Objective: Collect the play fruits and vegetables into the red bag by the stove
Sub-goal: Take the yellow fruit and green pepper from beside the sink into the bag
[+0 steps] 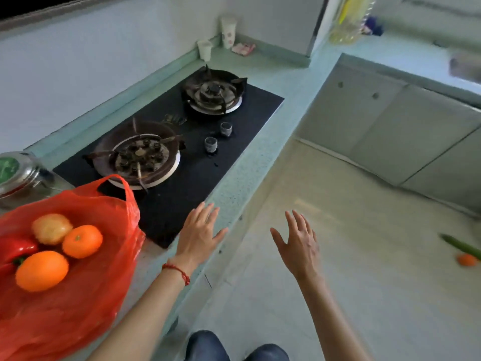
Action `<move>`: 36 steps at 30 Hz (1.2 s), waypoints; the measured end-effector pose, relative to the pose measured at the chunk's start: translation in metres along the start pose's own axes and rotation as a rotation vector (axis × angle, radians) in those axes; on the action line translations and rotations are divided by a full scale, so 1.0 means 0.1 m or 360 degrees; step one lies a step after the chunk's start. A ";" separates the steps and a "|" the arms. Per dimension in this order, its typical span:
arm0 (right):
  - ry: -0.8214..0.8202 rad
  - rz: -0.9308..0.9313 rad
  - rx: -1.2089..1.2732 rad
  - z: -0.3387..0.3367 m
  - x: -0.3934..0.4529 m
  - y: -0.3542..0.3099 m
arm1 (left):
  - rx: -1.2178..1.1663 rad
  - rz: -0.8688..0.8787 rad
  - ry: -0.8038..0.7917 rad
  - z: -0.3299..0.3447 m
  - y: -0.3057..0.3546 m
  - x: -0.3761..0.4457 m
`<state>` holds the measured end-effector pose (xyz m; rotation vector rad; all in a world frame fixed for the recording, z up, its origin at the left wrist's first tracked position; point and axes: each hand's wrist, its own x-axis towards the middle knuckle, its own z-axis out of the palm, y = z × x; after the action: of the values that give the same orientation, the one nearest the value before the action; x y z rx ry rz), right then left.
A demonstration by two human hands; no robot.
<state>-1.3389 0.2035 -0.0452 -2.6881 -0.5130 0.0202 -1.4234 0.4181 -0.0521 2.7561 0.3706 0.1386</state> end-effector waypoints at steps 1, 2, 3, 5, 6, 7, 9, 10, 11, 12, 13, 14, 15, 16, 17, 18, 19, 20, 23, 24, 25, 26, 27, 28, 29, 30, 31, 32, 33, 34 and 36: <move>0.0024 0.0059 -0.0002 -0.07 -0.04 0.14 | -0.0003 0.0052 -0.0021 0.05 0.14 0.05; 0.0049 0.0118 -0.0004 -0.14 -0.08 0.28 | -0.0008 0.0103 -0.0042 0.11 0.28 0.10; 0.0076 0.0173 -0.0006 -0.21 -0.13 0.41 | -0.0014 0.0153 -0.0058 0.15 0.43 0.15; 0.0135 0.0273 -0.0007 -0.33 -0.24 0.67 | -0.0023 0.0250 -0.0080 0.24 0.70 0.22; 0.0158 0.0320 -0.0009 -0.39 -0.30 0.79 | -0.0028 0.0294 -0.0091 0.29 0.84 0.25; 0.0176 0.0366 -0.0017 -0.44 -0.36 0.91 | -0.0037 0.0337 -0.0104 0.33 0.98 0.28; 0.0202 0.0456 -0.0048 -0.55 -0.50 1.13 | -0.0050 0.0417 -0.0140 0.42 1.24 0.32; 0.0215 0.0497 -0.0065 -0.60 -0.57 1.24 | -0.0052 0.0457 -0.0154 0.47 1.37 0.34; 0.0228 0.0537 -0.0077 -0.65 -0.64 1.35 | -0.0056 0.0496 -0.0164 0.51 1.50 0.36; 0.0238 0.0576 -0.0086 -0.69 -0.72 1.44 | -0.0063 0.0532 -0.0171 0.55 1.62 0.36; 0.0248 0.0615 -0.0092 -0.74 -0.78 1.53 | -0.0070 0.0572 -0.0178 0.59 1.75 0.36; 0.0266 0.0656 -0.0091 -0.79 -0.85 1.61 | -0.0082 0.0618 -0.0187 0.62 1.87 0.36; 0.0295 0.0702 -0.0080 -0.84 -0.92 1.69 | -0.0100 0.0671 -0.0196 0.65 2.00 0.35; 0.0331 0.0754 -0.0065 -0.88 -0.99 1.76 | -0.0113 0.0728 -0.0206 0.69 2.11 0.34; 0.0360 0.0810 -0.0057 -0.93 -1.07 1.82 | -0.0111 0.0789 -0.0218 0.73 2.22 0.33; 0.0378 0.0869 -0.0060 -0.97 -1.15 1.88 | -0.0101 0.0856 -0.0233 0.77 2.33 0.33; 0.0388 0.0925 -0.0068 -1.00 -1.24 1.94 | -0.0093 0.0922 -0.0250 0.81 2.43 0.33; 0.0396 0.0980 -0.0074 -1.04 -1.32 1.99 | -0.0094 0.0980 -0.0272 0.85 2.53 0.33; 0.0460 0.1165 -0.0077 -1.10 -1.56 2.12 | -0.0108 0.1141 -0.0351 0.95 2.84 0.35; 0.0503 0.1242 -0.0075 -1.14 -1.65 2.16 | -0.0110 0.1214 -0.0379 0.99 2.96 0.36; 0.0532 0.1293 -0.0070 -1.16 -1.72 2.19 | -0.0115 0.1264 -0.0395 1.02 3.04 0.36; 0.0540 0.1323 -0.0066 -1.18 -1.75 2.20 | -0.0123 0.1288 -0.0406 1.03 3.09 0.37; 0.0551 0.1380 -0.0064 -1.19 -1.81 2.22 | -0.0136 0.1332 -0.0431 1.05 3.16 0.38; 0.0565 0.1444 -0.0064 -1.20 -1.86 2.24 | -0.0148 0.1381 -0.0456 1.07 3.23 0.39; 0.0582 0.1488 -0.0068 -1.21 -1.89 2.25 | -0.0164 0.1419 -0.0473 1.09 3.29 0.40; 0.0599 0.1517 -0.0073 -1.21 -1.91 2.26 | -0.0179 0.1451 -0.0490 1.10 3.35 0.42; 0.0613 0.1539 -0.0075 -1.21 -1.92 2.27 | -0.0194 0.1473 -0.0506 1.12 3.40 0.44; 0.0621 0.1560 -0.0076 -1.22 -1.92 2.29 | -0.0207 0.1488 -0.0521 1.13 3.45 0.47; 0.0626 0.1579 -0.0080 -1.22 -1.90 2.30 | -0.0220 0.1499 -0.0529 1.15 3.48 0.50; 0.0631 0.1593 -0.0084 -1.22 -1.88 2.31 | -0.0229 0.1509 -0.0535 1.16 3.51 0.54; 0.0638 0.1607 -0.0083 -1.22 -1.81 2.34 | -0.0236 0.1525 -0.0552 1.20 3.54 0.62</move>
<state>-1.4145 -0.1073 -0.0348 -2.5944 0.9700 -0.2411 -1.2628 0.0756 -0.0336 2.4947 -1.0089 -0.0784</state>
